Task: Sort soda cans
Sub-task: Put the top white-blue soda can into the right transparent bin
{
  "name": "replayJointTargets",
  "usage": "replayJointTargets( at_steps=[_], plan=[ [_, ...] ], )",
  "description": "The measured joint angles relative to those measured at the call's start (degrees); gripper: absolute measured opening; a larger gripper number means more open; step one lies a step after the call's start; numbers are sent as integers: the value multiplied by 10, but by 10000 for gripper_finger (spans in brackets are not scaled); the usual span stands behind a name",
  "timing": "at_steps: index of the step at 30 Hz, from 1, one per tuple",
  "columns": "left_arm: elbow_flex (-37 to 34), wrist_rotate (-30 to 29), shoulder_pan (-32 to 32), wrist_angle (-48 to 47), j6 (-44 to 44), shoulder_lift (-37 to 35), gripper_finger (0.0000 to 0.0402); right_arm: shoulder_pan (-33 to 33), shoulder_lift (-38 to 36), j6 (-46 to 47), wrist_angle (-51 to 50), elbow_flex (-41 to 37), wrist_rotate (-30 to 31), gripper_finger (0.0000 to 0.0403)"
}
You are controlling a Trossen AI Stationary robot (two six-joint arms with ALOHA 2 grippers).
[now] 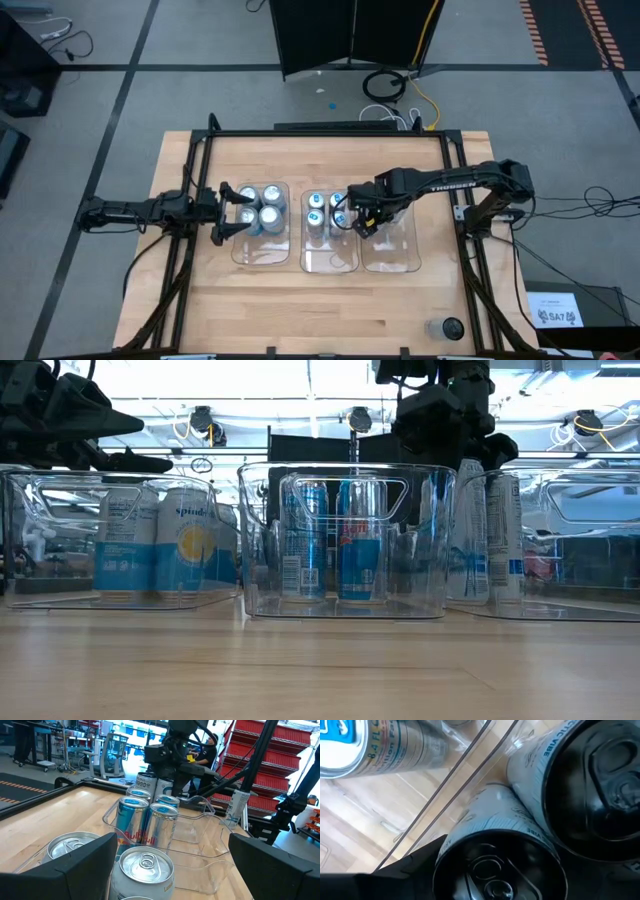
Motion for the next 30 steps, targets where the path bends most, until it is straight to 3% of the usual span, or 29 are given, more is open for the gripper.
replayJointTargets(
  at_steps=[21,30],
  plan=[
    [0,0,0,0,0,0,389,-2,0,-10,0,0,4,300],
    [0,0,0,0,0,0,389,-3,0,-7,0,0,5,346]
  ],
)
